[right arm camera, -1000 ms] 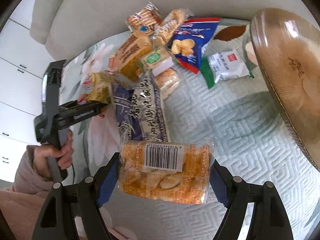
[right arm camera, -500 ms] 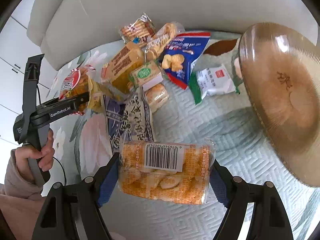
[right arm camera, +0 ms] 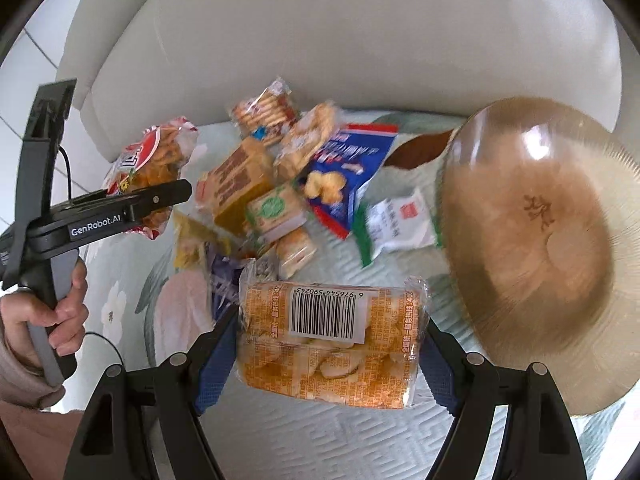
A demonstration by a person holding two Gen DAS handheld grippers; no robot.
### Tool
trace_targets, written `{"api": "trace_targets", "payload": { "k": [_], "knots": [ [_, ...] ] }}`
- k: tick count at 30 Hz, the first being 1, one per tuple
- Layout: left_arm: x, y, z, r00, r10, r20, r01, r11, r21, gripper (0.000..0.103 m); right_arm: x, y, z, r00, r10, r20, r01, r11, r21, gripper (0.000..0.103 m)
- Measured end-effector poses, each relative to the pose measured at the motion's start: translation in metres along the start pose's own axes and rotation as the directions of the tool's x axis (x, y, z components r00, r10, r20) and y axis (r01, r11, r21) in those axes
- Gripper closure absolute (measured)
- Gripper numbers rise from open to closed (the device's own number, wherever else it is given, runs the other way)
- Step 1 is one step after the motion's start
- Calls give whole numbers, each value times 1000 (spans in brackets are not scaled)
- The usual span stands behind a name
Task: Organize snacks
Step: 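Lift both held snacks and carry them toward the amber glass plate, then open the right tool to drop the orange cake onto the plate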
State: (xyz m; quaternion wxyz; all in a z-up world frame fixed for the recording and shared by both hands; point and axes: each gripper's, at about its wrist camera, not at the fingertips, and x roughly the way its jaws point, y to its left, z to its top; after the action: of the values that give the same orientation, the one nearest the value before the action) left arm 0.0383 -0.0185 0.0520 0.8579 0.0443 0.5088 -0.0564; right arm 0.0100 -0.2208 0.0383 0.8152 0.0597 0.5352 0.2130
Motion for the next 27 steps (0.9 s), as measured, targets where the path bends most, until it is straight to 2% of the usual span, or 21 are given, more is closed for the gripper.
{"api": "trace_targets", "payload": {
  "k": [9,13,18,22,27],
  "knots": [
    [0,-62,17,997,-74,-5,74,986,148,41,-20,-52,19,995,-81,57,76,993,87,23],
    [1,-90,25,994,-108,23,101,972,210,41,-26,-77,19,988,-141,66,132,984,119,23],
    [5,-126,41,988,-144,49,126,955,269,41,-34,-110,19,982,-172,72,157,970,184,23],
    [14,-147,42,980,-197,11,185,939,289,41,-42,-132,12,977,-195,86,168,953,254,23],
    [17,-169,32,978,-209,-10,201,924,326,41,-45,-150,6,975,-199,96,157,930,333,23]
  ]
}}
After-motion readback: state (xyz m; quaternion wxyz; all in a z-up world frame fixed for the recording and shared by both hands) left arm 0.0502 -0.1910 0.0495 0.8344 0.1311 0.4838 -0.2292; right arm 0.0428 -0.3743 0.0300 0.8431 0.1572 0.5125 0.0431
